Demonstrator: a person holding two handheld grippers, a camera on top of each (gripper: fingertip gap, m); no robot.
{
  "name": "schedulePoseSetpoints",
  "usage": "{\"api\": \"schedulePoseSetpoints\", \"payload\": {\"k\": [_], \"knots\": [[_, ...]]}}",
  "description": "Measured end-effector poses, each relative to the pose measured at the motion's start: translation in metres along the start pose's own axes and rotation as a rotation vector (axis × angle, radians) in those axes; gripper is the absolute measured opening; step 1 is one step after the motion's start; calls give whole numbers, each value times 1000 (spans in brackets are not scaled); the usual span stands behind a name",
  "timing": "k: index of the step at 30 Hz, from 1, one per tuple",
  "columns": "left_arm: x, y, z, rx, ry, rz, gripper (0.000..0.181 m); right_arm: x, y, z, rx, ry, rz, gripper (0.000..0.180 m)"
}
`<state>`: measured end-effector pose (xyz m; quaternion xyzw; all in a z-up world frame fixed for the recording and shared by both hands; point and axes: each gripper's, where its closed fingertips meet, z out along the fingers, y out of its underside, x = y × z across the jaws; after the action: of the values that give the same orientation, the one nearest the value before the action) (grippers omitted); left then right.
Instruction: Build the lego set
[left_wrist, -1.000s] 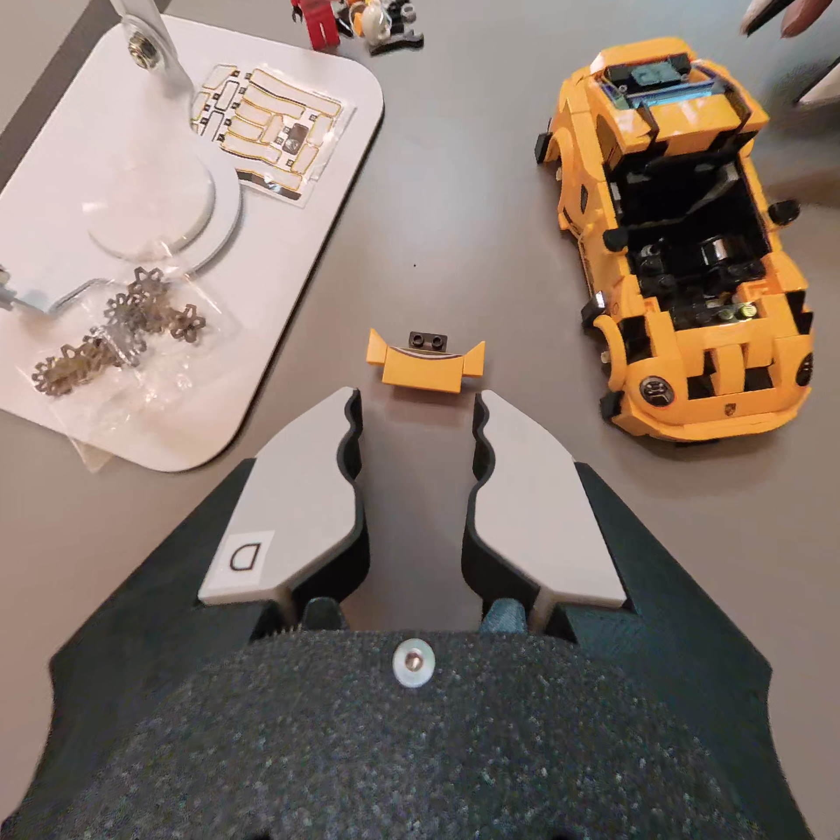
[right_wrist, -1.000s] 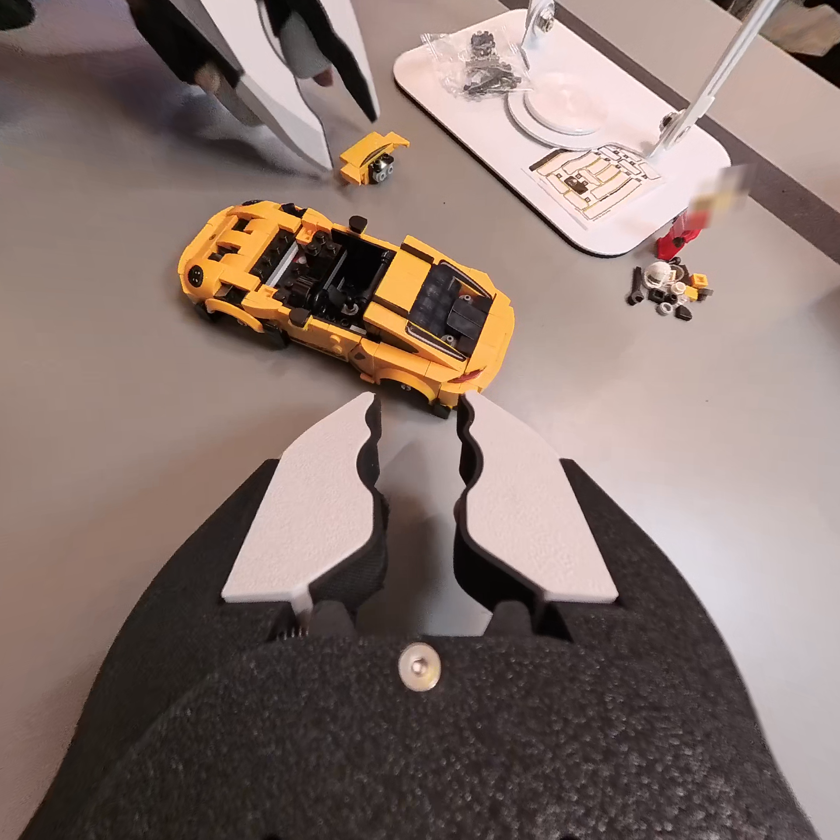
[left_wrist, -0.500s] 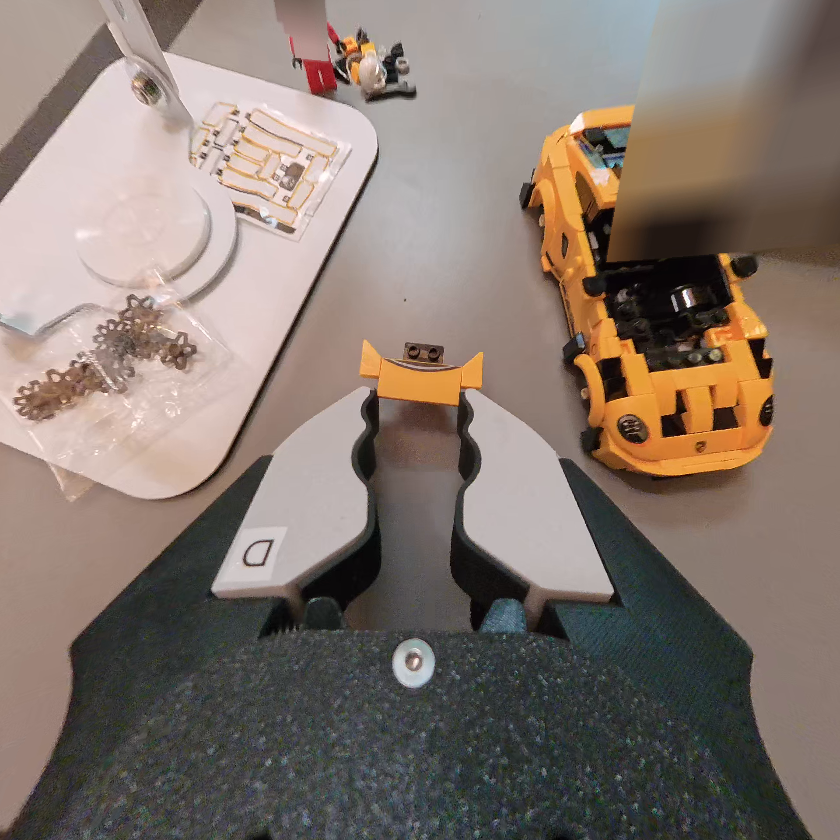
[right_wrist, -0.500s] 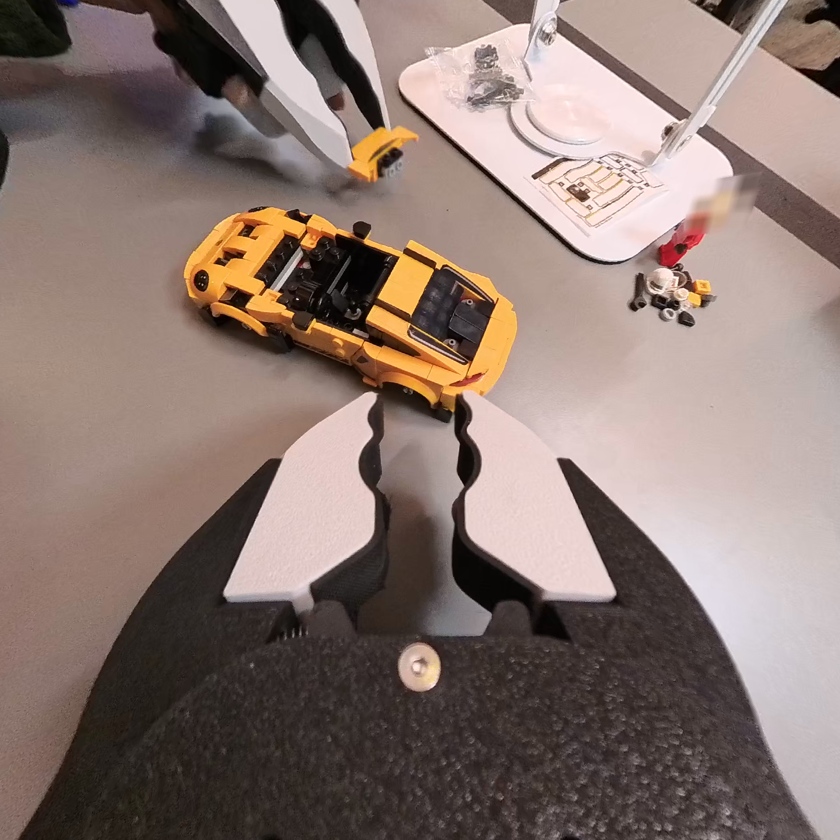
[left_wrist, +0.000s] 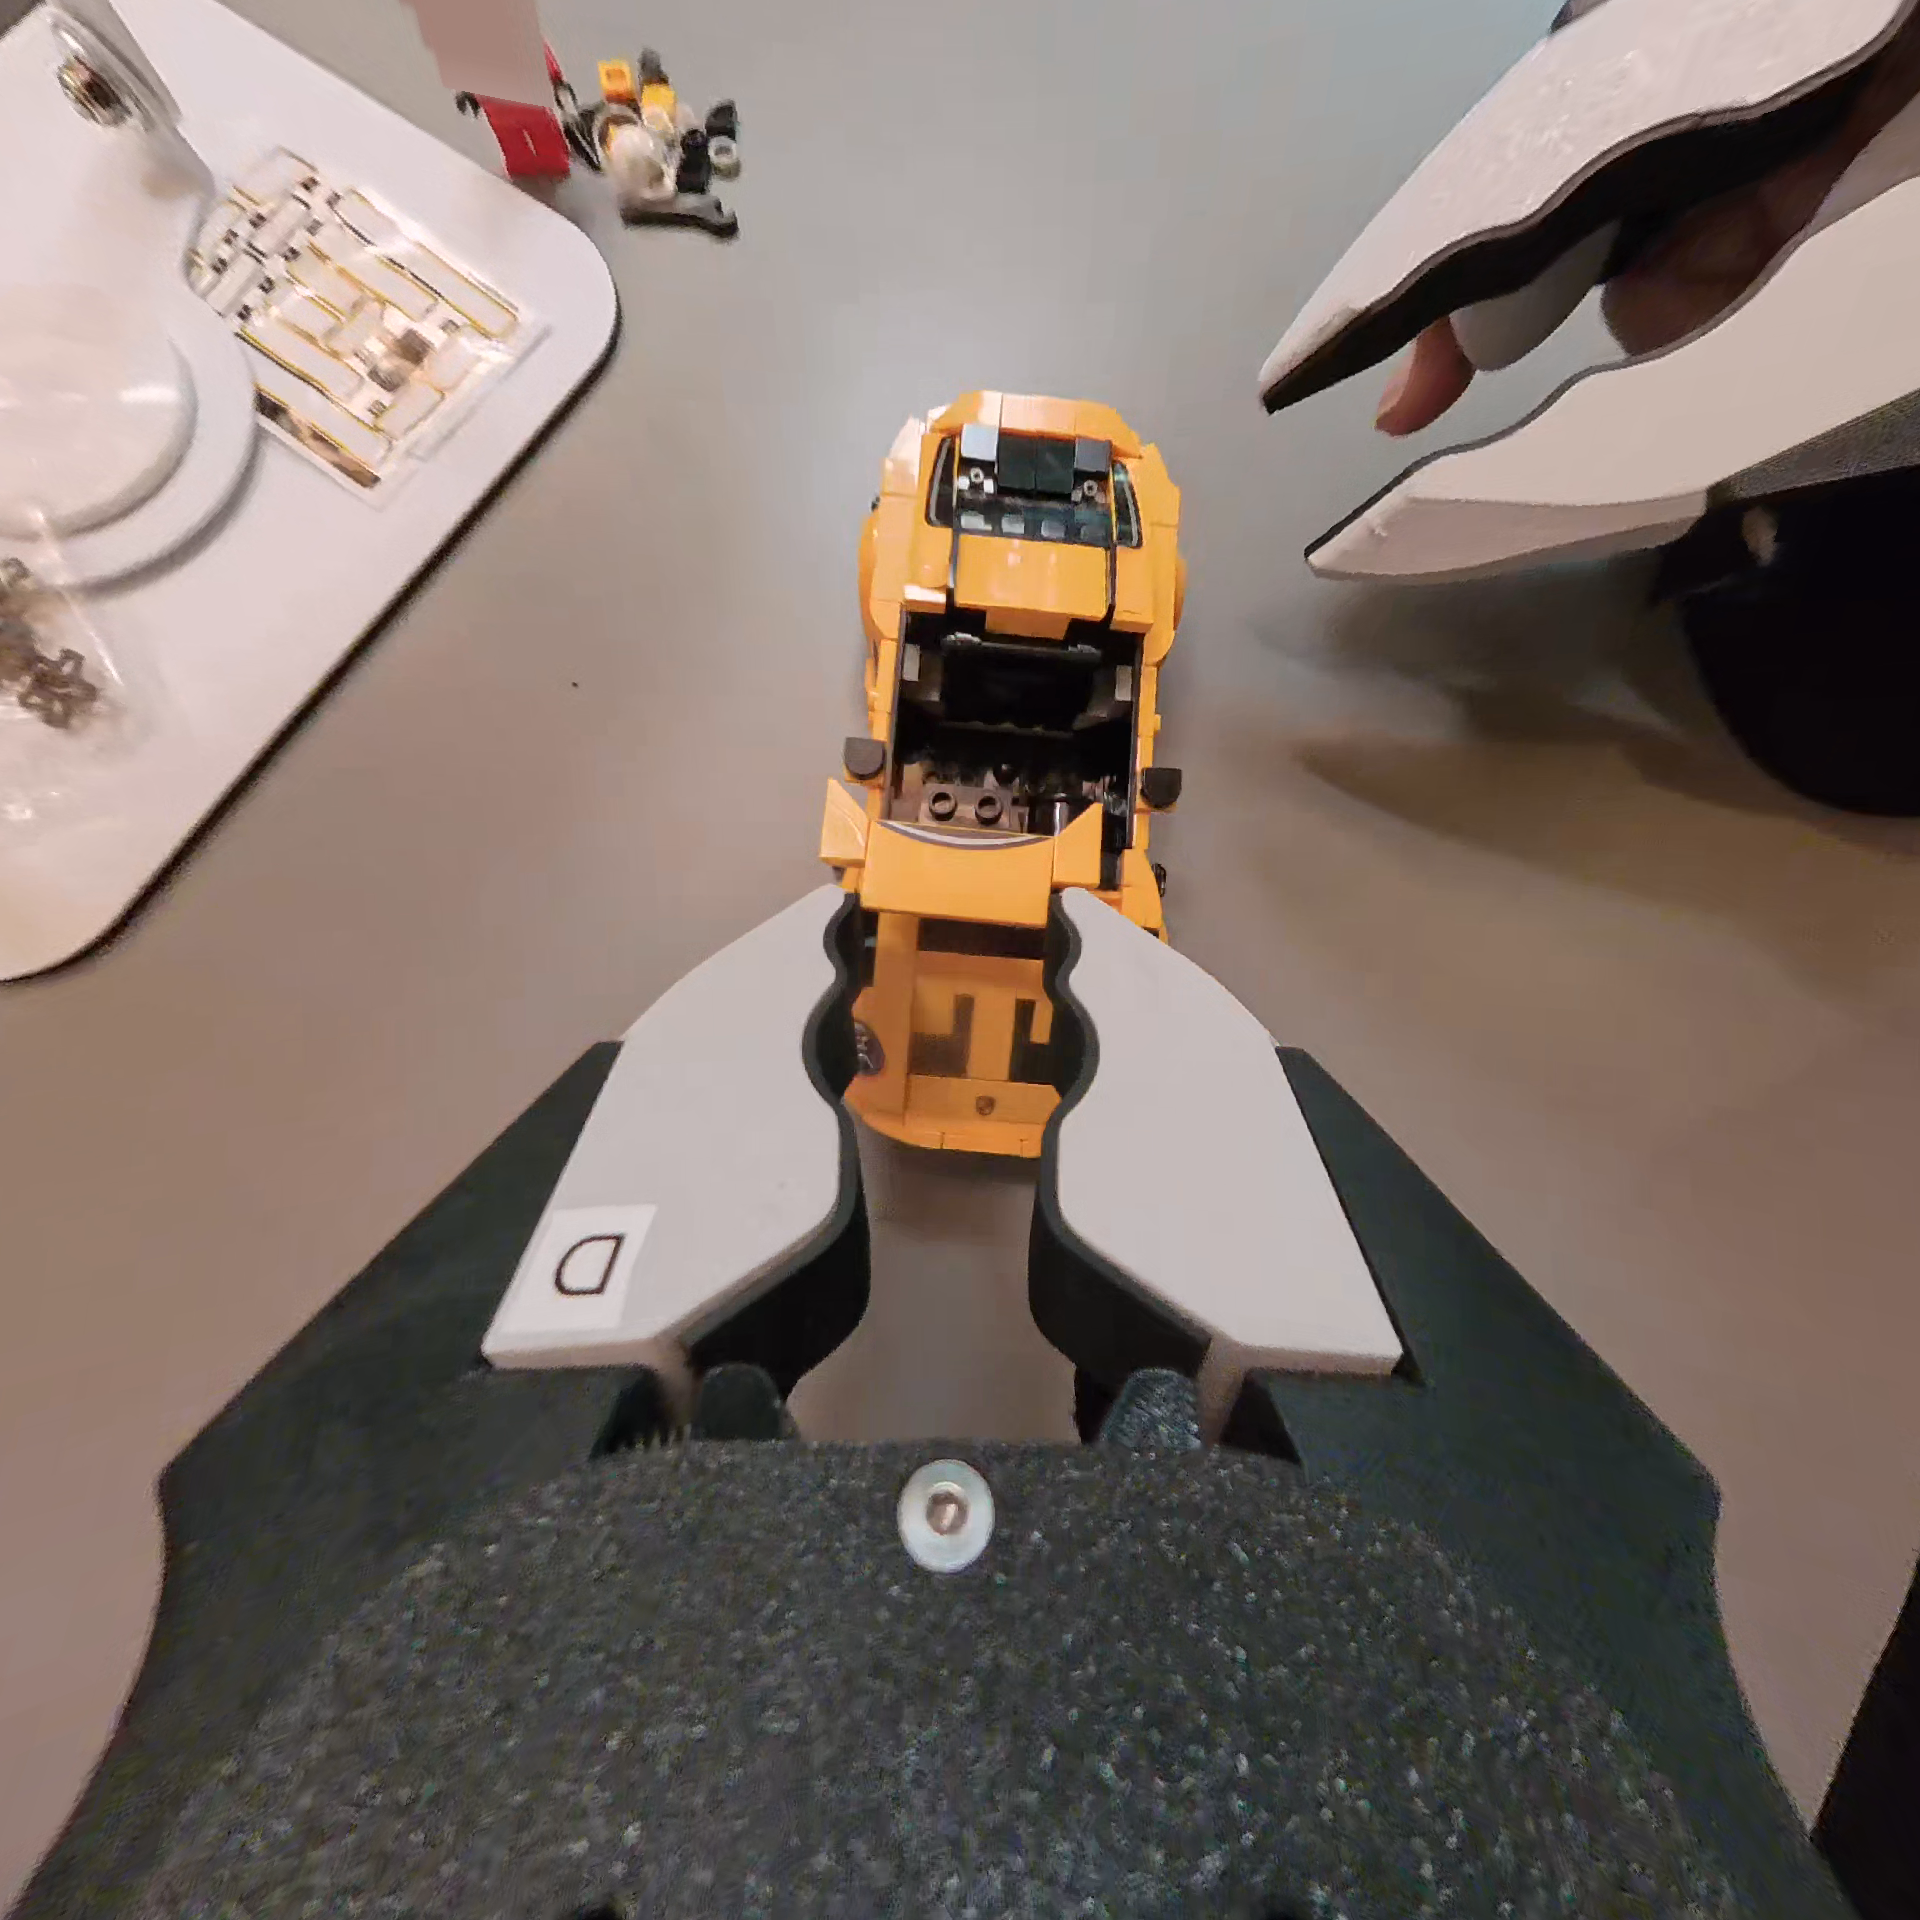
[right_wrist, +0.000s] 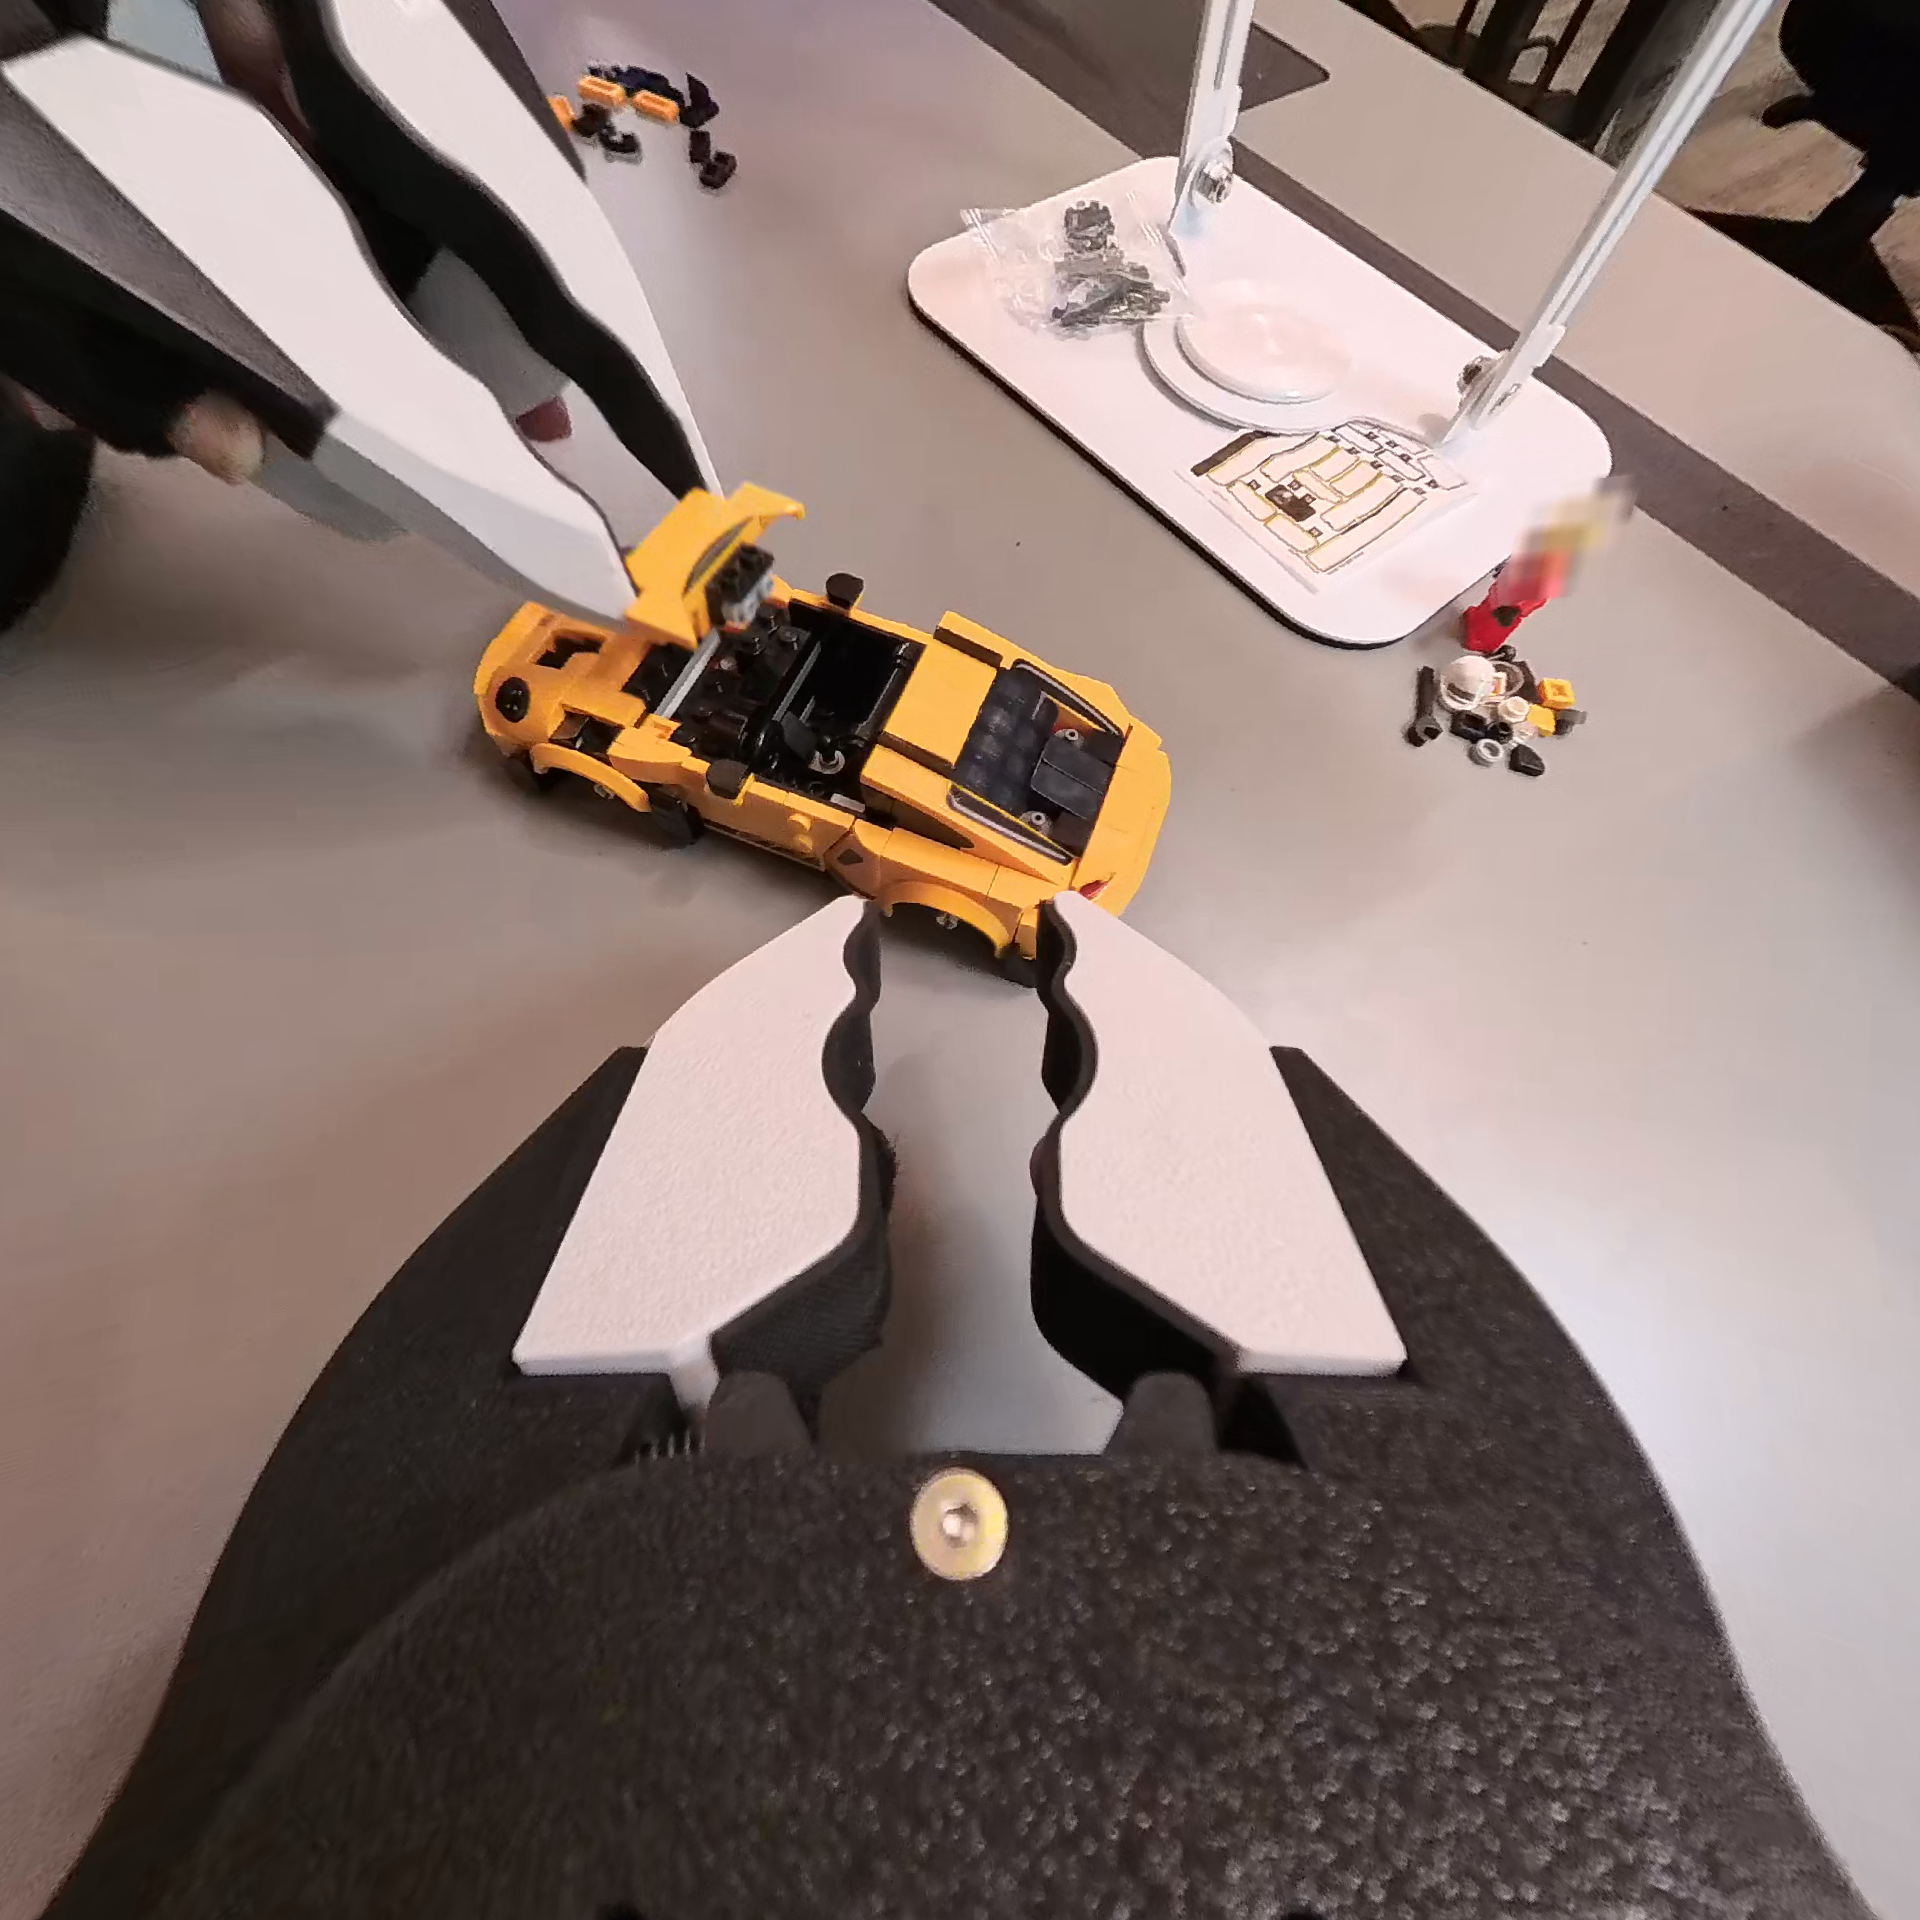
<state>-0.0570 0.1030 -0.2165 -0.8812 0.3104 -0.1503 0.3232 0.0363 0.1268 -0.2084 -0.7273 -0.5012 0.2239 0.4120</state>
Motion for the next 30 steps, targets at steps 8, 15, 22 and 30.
{"api": "schedulePoseSetpoints", "payload": {"k": [8,15,22,30], "knots": [[6,7,7,-37,-10,11,33,-1,-1,-2,8,0,-3,28],[10,9,8,-45,20,-1,33,-2,1,0,1,-4,-2,28],[9,9,6,-50,12,4,36,-5,0,0,6,-12,-7,28],[13,5,-5,-25,32,40,38,-8,-6,-2,34,-24,-13,28]]}}
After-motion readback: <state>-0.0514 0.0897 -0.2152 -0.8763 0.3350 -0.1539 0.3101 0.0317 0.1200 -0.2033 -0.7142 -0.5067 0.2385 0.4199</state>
